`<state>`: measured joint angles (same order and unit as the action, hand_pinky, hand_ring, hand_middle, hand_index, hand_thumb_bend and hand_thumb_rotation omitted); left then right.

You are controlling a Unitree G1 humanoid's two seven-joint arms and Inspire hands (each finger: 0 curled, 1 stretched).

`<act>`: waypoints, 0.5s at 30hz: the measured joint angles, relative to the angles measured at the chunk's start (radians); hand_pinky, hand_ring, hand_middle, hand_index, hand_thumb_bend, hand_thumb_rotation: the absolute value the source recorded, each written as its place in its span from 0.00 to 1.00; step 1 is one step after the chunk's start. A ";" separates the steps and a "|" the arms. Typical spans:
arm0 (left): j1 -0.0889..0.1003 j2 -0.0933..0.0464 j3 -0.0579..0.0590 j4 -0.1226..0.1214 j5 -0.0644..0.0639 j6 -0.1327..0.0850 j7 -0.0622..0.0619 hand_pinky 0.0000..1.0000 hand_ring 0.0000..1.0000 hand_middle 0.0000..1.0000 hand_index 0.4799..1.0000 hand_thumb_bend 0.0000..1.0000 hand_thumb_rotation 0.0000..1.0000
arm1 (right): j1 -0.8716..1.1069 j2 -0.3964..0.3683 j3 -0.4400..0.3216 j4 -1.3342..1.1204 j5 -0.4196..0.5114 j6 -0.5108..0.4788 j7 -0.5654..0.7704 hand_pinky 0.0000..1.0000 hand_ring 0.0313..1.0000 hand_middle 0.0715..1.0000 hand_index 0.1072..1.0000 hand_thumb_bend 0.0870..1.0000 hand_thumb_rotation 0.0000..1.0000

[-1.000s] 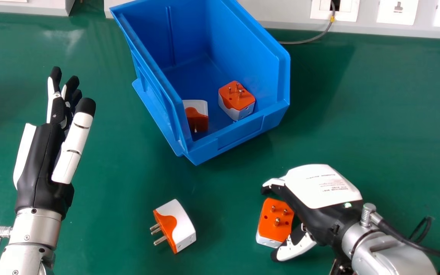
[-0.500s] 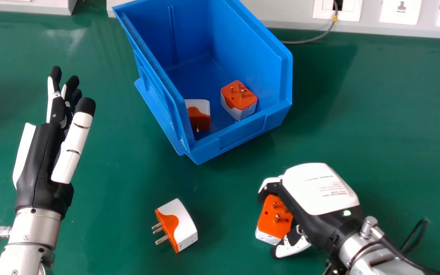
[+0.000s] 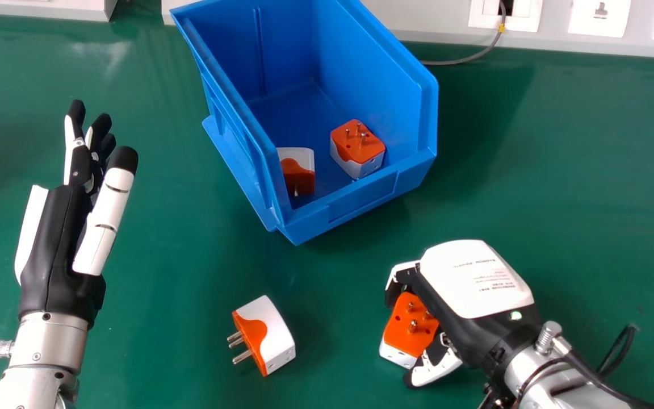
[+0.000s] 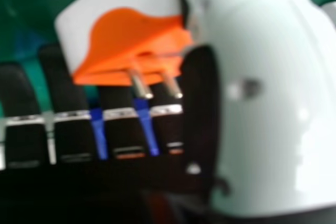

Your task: Pick all objects and put in blue box

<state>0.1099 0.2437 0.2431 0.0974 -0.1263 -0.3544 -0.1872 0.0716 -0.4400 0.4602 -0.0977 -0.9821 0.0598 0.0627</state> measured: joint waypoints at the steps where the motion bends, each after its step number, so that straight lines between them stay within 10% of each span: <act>1: 0.001 0.000 0.000 -0.002 0.004 0.000 0.000 1.00 1.00 1.00 1.00 0.56 0.85 | 0.001 0.002 -0.001 -0.001 0.000 0.002 0.000 0.35 0.41 0.46 0.45 0.45 0.01; 15: 0.009 0.000 0.000 -0.008 0.007 0.002 0.002 1.00 1.00 1.00 1.00 0.56 0.85 | 0.078 -0.004 -0.010 -0.080 -0.005 0.014 0.012 0.34 0.40 0.47 0.46 0.44 0.00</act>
<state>0.1191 0.2438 0.2427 0.0892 -0.1190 -0.3522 -0.1857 0.1491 -0.4441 0.4499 -0.1780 -0.9875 0.0741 0.0750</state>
